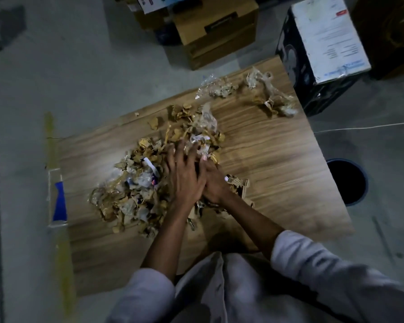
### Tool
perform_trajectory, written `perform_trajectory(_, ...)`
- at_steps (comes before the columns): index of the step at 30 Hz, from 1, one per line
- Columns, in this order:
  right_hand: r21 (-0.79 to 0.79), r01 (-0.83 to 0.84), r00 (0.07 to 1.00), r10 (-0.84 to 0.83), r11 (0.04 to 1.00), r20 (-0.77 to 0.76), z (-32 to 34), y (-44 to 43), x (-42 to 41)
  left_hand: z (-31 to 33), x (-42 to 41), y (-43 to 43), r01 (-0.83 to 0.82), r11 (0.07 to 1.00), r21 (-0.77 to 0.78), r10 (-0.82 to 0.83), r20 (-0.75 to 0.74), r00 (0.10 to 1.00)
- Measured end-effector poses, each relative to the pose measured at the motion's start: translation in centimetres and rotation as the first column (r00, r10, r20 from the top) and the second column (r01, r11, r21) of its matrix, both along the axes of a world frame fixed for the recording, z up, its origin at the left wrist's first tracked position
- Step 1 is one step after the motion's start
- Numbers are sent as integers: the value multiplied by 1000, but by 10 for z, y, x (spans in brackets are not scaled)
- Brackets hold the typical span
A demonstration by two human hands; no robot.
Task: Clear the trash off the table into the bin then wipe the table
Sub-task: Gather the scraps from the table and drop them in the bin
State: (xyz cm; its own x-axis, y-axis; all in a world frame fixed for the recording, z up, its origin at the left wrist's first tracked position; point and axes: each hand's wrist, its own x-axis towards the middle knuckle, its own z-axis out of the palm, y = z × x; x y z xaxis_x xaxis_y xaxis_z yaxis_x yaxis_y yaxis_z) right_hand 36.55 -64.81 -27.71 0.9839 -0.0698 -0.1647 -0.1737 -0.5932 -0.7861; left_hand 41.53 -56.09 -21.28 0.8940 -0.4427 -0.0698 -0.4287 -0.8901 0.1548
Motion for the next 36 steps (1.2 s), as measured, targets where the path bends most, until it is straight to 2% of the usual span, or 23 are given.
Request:
perform_trajectory(1, -65, -33, 998, 29, 997, -64, -1, 2, -2, -7, -1, 3, 31, 999, 26, -29, -82, 996)
perform_trajectory(2, -125, -28, 998, 20, 992, -62, 0, 2, -3, -10, -3, 4, 27, 1000, 12, -25, -139, 990)
perform_trajectory(5, -276, 104, 992, -81, 956, 92, 6, -8, -12, -4, -8, 3, -56, 991, -122, 45, -93, 995)
perform_trajectory(7, -281, 171, 982, -140, 944, 128, -1, -19, -19, -5, -10, 0, -36, 993, -116, 24, -100, 995)
perform_trajectory(10, -239, 48, 999, -51, 970, -7, -11, -38, -24, -26, -10, -1, 76, 997, 7, -72, -251, 965)
perform_trajectory(12, -281, 61, 998, -52, 958, 39, -10, -51, -23, -33, -8, -1, 89, 996, -21, -91, -277, 957)
perform_trajectory(14, -278, 236, 963, -186, 931, 196, 2, -69, -19, -26, -4, -6, 80, 993, -88, -96, -191, 977)
perform_trajectory(16, -202, 429, 872, -345, 881, 348, 10, -93, -14, -16, 3, -10, 57, 987, -154, -78, -132, 988)
perform_trajectory(18, -153, 572, 787, -487, 805, 379, 11, -123, -4, -14, 11, -13, 41, 981, -188, -67, -133, 989)
perform_trajectory(21, -217, 679, 734, -656, 701, 178, 11, -170, 20, -17, 20, -13, 29, 966, -258, -68, -143, 987)
perform_trajectory(23, -267, 680, 719, -692, 683, 62, 10, -198, 38, -20, 23, -14, -11, 948, -320, -52, -186, 981)
perform_trajectory(31, -272, 476, 787, -543, 837, -293, -6, -226, 116, -38, 28, -18, -59, 933, -355, -42, -270, 962)
perform_trajectory(34, -323, 369, 808, -472, 872, -352, -15, -218, 135, -44, 29, -15, -72, 930, -362, -32, -273, 962)
perform_trajectory(36, -386, 262, 855, -398, 885, -333, -22, -206, 140, -50, 30, -11, -78, 925, -371, -25, -264, 964)
